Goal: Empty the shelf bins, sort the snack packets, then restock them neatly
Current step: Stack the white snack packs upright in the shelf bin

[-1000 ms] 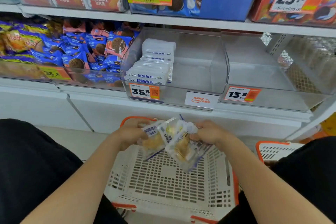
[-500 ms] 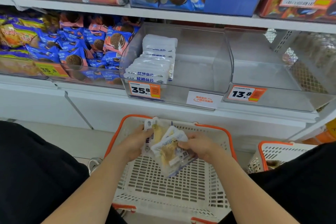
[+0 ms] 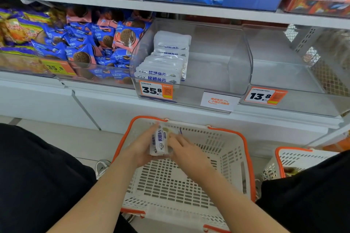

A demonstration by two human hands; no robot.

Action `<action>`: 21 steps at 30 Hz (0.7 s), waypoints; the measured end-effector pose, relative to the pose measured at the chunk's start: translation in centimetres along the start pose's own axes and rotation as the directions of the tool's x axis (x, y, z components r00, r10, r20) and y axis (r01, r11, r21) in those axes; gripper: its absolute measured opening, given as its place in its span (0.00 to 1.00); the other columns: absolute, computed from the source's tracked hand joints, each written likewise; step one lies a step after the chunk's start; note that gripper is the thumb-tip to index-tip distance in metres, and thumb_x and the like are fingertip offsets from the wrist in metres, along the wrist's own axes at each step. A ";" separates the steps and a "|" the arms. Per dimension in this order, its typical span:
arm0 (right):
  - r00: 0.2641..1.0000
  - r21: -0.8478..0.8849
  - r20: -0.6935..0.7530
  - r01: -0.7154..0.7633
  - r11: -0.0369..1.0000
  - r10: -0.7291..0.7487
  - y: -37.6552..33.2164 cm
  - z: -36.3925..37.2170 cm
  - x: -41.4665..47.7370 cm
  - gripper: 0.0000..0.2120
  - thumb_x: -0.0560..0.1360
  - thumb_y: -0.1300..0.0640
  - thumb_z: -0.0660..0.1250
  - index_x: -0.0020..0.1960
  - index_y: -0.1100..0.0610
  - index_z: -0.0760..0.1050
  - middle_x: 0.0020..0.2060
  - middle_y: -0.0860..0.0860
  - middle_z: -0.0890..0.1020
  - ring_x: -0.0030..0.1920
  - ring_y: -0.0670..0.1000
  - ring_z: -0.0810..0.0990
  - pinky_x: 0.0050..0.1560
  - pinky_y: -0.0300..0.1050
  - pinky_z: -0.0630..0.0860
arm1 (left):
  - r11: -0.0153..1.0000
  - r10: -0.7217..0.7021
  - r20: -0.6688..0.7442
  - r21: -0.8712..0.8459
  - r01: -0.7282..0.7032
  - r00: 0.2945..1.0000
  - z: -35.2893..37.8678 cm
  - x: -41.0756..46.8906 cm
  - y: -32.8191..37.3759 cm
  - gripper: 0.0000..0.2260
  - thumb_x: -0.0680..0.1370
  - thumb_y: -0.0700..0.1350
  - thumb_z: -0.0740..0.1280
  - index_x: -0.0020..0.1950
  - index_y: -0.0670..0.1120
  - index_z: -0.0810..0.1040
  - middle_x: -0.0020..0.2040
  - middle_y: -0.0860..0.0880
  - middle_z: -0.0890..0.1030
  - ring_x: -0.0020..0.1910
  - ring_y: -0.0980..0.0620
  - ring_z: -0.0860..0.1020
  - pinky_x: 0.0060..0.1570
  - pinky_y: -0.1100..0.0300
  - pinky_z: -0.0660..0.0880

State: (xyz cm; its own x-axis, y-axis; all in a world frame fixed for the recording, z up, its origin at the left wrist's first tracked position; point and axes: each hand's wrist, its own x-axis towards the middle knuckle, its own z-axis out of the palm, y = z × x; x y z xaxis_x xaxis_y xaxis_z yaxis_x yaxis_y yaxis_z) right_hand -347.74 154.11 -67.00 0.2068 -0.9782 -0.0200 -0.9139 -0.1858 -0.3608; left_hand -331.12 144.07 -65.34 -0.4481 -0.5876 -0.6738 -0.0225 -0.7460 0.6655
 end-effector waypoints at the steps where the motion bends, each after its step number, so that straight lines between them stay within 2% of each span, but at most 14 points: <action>1: 1.000 0.036 0.013 0.023 0.999 -0.023 -0.1 -0.4 -0.1 0.24 0.84 0.40 0.60 0.76 0.50 0.63 0.79 0.48 0.63 0.79 0.55 0.63 0.68 0.53 0.75 | 0.998 0.019 0.011 0.053 -0.019 1.000 -0.2 -0.1 0.0 0.21 0.84 0.56 0.66 0.65 0.41 0.82 0.58 0.39 0.85 0.51 0.39 0.85 0.52 0.44 0.82; 3: 0.997 0.071 0.041 0.055 0.996 -0.058 -0.3 -1.4 -0.6 0.25 0.84 0.36 0.53 0.75 0.48 0.66 0.78 0.47 0.66 0.76 0.51 0.67 0.71 0.50 0.71 | 0.981 0.067 0.022 0.181 -0.070 0.998 -0.6 -0.4 0.2 0.15 0.83 0.46 0.69 0.67 0.41 0.81 0.56 0.39 0.86 0.50 0.39 0.85 0.50 0.44 0.82; 4: 0.997 0.112 0.031 0.061 0.992 -0.064 -0.3 -1.8 -0.8 0.21 0.85 0.39 0.54 0.72 0.48 0.70 0.74 0.48 0.71 0.68 0.52 0.74 0.66 0.49 0.74 | 0.965 0.090 0.028 0.244 -0.094 0.996 -0.6 -0.7 0.3 0.14 0.82 0.43 0.70 0.67 0.42 0.80 0.56 0.39 0.86 0.52 0.38 0.86 0.51 0.43 0.82; 5: 0.998 0.161 0.000 0.064 0.985 -0.065 -0.2 -2.0 -0.9 0.16 0.85 0.43 0.57 0.67 0.50 0.73 0.68 0.48 0.74 0.57 0.52 0.78 0.58 0.50 0.77 | 0.948 0.111 0.039 0.295 -0.118 0.993 -0.5 -1.0 0.5 0.14 0.81 0.40 0.71 0.66 0.43 0.80 0.56 0.39 0.86 0.54 0.38 0.86 0.53 0.41 0.83; 6: 0.998 0.198 -0.036 0.049 0.979 -0.043 -0.3 -2.3 -0.8 0.12 0.85 0.47 0.60 0.63 0.51 0.73 0.62 0.48 0.74 0.47 0.52 0.78 0.50 0.51 0.77 | 0.927 0.129 0.058 0.347 -0.141 0.990 -0.3 -1.3 0.8 0.15 0.79 0.39 0.72 0.66 0.43 0.80 0.55 0.40 0.87 0.54 0.39 0.86 0.55 0.39 0.82; 7: 0.999 0.224 -0.054 0.010 0.975 0.002 -0.4 -2.6 -0.7 0.10 0.84 0.50 0.62 0.63 0.51 0.72 0.58 0.48 0.73 0.44 0.51 0.76 0.47 0.51 0.76 | 0.893 0.148 0.081 0.418 -0.168 0.986 0.0 -1.8 1.1 0.15 0.78 0.37 0.72 0.65 0.44 0.81 0.54 0.41 0.87 0.54 0.41 0.86 0.58 0.39 0.82; 8: 0.996 0.252 -0.056 -0.053 0.966 0.069 -0.6 -3.0 -0.5 0.13 0.82 0.50 0.65 0.65 0.50 0.69 0.58 0.47 0.72 0.45 0.51 0.76 0.47 0.52 0.77 | 0.838 0.166 0.111 0.507 -0.199 0.980 0.4 -2.4 1.5 0.15 0.76 0.37 0.72 0.63 0.45 0.82 0.53 0.44 0.88 0.53 0.44 0.87 0.59 0.40 0.82; 10: 0.977 0.238 -0.064 -0.181 0.954 0.202 -0.6 -3.9 -0.2 0.31 0.77 0.44 0.72 0.74 0.47 0.61 0.63 0.48 0.71 0.59 0.52 0.73 0.57 0.51 0.75 | 0.715 0.178 0.168 0.655 -0.245 0.970 1.0 -3.5 2.2 0.18 0.74 0.37 0.73 0.62 0.51 0.82 0.53 0.50 0.88 0.53 0.50 0.86 0.57 0.45 0.83; 12: 0.966 0.161 -0.059 -0.240 0.957 0.252 -0.7 -4.9 0.0 0.51 0.69 0.36 0.76 0.81 0.46 0.50 0.70 0.50 0.67 0.69 0.54 0.64 0.68 0.53 0.69 | 0.617 0.169 0.221 0.737 -0.278 0.961 1.5 -4.8 3.3 0.23 0.71 0.38 0.74 0.63 0.56 0.81 0.53 0.53 0.87 0.53 0.53 0.86 0.57 0.49 0.83; 13: 0.969 0.196 -0.007 -0.240 0.951 0.246 -1.0 -5.7 0.1 0.56 0.67 0.35 0.78 0.82 0.45 0.46 0.72 0.50 0.66 0.72 0.54 0.62 0.70 0.53 0.68 | 0.570 0.167 0.252 0.764 -0.302 0.953 1.7 -5.4 3.9 0.25 0.70 0.38 0.75 0.64 0.57 0.80 0.53 0.53 0.87 0.53 0.52 0.85 0.57 0.49 0.83; 14: 0.973 0.280 0.059 -0.229 0.932 0.221 -1.3 -6.5 0.1 0.57 0.67 0.37 0.79 0.82 0.45 0.45 0.72 0.49 0.68 0.72 0.53 0.65 0.70 0.50 0.69 | 0.519 0.167 0.282 0.789 -0.327 0.945 1.9 -6.0 4.6 0.25 0.69 0.39 0.76 0.63 0.57 0.80 0.52 0.52 0.86 0.53 0.51 0.85 0.57 0.48 0.82; 16: 0.980 0.462 0.123 -0.196 0.865 0.156 -1.7 -8.2 0.0 0.55 0.69 0.44 0.81 0.82 0.45 0.47 0.66 0.44 0.76 0.67 0.48 0.75 0.64 0.42 0.75 | 0.427 0.186 0.311 0.829 -0.361 0.932 2.3 -7.3 6.4 0.22 0.67 0.42 0.77 0.60 0.56 0.81 0.50 0.52 0.85 0.51 0.50 0.84 0.58 0.43 0.82; 18: 0.986 0.554 0.054 -0.159 0.817 0.155 -2.1 -10.5 -0.2 0.53 0.69 0.46 0.82 0.81 0.42 0.49 0.61 0.41 0.80 0.60 0.42 0.80 0.62 0.42 0.77 | 0.392 0.245 0.327 0.828 -0.402 0.913 2.7 -8.6 8.6 0.19 0.67 0.42 0.78 0.56 0.53 0.81 0.49 0.51 0.86 0.49 0.49 0.85 0.57 0.40 0.81; 21: 0.969 0.672 -0.121 -0.080 0.736 0.215 -3.0 -14.6 0.2 0.44 0.66 0.52 0.85 0.72 0.39 0.62 0.55 0.41 0.83 0.52 0.40 0.83 0.55 0.42 0.81 | 0.378 0.353 0.397 0.768 -0.517 0.847 4.0 -10.9 12.2 0.18 0.72 0.38 0.78 0.61 0.50 0.83 0.55 0.48 0.86 0.57 0.47 0.84 0.63 0.42 0.80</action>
State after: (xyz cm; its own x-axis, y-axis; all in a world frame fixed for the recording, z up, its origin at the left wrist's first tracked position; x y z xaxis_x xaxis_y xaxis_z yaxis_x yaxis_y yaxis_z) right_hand -350.09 153.07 -52.32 -0.0382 -0.9991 0.0155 -0.4541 0.0035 -0.8909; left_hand -330.11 142.63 -48.56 -0.7421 -0.6370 -0.2086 -0.4634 0.2627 0.8463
